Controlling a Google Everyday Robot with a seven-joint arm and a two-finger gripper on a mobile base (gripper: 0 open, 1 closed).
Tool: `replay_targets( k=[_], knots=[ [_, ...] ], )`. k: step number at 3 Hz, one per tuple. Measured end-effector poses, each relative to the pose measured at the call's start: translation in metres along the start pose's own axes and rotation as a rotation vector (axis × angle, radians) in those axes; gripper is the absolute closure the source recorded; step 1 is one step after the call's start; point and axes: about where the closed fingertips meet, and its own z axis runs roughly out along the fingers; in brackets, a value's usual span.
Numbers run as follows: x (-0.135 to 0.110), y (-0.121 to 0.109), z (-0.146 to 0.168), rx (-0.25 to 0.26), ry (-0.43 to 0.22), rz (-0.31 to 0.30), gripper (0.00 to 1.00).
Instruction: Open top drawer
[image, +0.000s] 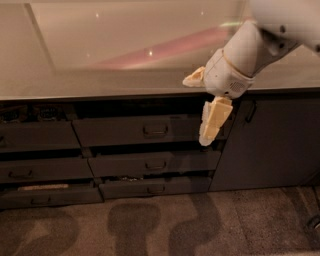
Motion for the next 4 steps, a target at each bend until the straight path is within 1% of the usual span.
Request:
replay_targets(
  k=[1, 2, 3, 4],
  knots=[
    [0.025, -0.012, 0.027, -0.048, 0.001, 0.016, 0.00],
    [0.044, -0.020, 0.047, -0.084, -0.015, 0.045, 0.00],
    [0.044, -0.020, 0.047, -0.084, -0.014, 0.045, 0.00],
    [0.040, -0.017, 0.052, -0.043, 0.069, 0.028, 0.00]
  ],
)
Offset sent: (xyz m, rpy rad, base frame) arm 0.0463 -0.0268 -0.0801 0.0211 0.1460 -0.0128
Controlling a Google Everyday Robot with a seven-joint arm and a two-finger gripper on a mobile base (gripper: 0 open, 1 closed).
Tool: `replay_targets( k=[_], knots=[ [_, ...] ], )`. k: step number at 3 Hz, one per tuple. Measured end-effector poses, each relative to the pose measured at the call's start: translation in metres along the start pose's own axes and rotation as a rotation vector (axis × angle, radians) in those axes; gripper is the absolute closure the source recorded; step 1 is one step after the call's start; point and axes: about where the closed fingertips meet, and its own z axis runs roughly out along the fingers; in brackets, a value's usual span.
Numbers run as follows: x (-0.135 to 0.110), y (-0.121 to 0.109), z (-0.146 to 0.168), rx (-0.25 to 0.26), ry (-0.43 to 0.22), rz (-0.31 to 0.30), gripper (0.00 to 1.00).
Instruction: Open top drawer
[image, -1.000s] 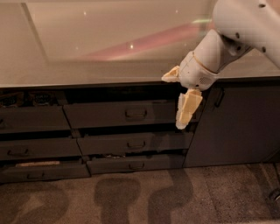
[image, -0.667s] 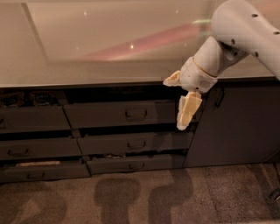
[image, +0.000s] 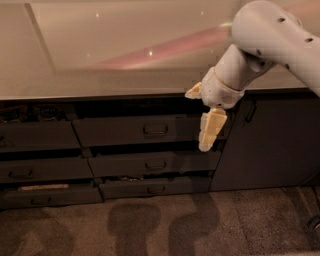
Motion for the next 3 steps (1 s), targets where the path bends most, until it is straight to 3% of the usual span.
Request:
replay_targets(
  k=[1, 3],
  knots=[
    [-0.004, 0.001, 0.006, 0.069, 0.137, 0.014, 0.00],
    [0.009, -0.002, 0.013, 0.068, 0.174, 0.042, 0.00]
  ],
)
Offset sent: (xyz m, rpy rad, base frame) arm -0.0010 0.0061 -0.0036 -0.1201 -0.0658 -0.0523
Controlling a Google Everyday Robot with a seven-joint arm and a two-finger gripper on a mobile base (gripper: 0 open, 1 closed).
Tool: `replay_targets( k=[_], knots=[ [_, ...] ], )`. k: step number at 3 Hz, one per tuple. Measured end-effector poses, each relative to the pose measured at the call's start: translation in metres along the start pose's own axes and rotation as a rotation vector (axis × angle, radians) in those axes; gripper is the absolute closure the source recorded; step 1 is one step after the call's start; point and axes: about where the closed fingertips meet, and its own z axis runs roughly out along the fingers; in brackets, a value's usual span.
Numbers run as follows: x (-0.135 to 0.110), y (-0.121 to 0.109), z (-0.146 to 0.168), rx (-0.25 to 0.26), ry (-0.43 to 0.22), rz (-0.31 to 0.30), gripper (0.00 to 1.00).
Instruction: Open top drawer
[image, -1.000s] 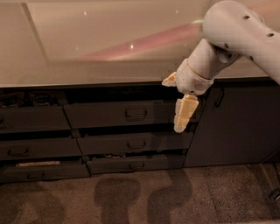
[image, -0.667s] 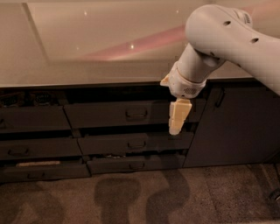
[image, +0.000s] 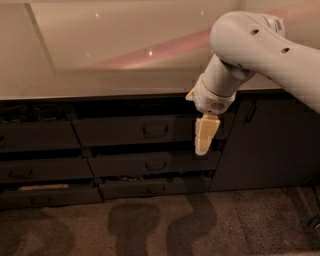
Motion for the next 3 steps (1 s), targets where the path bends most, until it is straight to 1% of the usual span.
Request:
replay_targets(
  k=[1, 2, 3],
  knots=[
    [0.0275, -0.0183, 0.0319, -0.037, -0.008, -0.008, 0.00],
    [0.0275, -0.0183, 0.0320, -0.037, -0.008, -0.008, 0.00],
    [0.0273, -0.0174, 0.0333, -0.051, -0.050, -0.016, 0.00]
  ],
)
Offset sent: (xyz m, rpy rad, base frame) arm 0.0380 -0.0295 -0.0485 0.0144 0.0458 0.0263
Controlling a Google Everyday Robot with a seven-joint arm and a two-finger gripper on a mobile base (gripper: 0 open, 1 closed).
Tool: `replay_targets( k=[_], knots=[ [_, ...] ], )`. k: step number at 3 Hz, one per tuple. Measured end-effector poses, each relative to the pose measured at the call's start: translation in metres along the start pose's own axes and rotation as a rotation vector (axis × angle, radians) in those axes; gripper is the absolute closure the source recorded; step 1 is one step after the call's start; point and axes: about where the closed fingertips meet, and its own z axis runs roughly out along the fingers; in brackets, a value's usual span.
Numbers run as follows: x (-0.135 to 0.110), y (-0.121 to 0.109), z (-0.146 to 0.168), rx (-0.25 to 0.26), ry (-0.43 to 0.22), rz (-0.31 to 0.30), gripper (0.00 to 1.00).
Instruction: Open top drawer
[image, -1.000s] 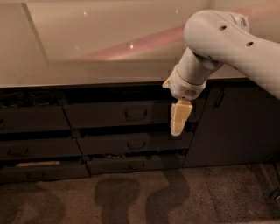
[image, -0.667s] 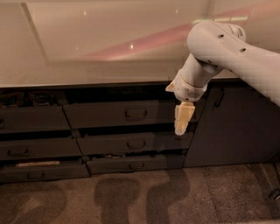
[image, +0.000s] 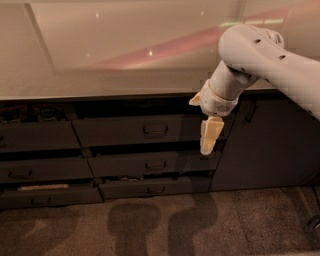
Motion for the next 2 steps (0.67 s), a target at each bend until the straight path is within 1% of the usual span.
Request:
replay_targets(
  k=[1, 2],
  knots=[
    [0.005, 0.001, 0.006, -0.050, -0.153, -0.029, 0.00],
    [-0.006, -0.003, 0.006, -0.048, -0.221, -0.084, 0.00]
  ],
)
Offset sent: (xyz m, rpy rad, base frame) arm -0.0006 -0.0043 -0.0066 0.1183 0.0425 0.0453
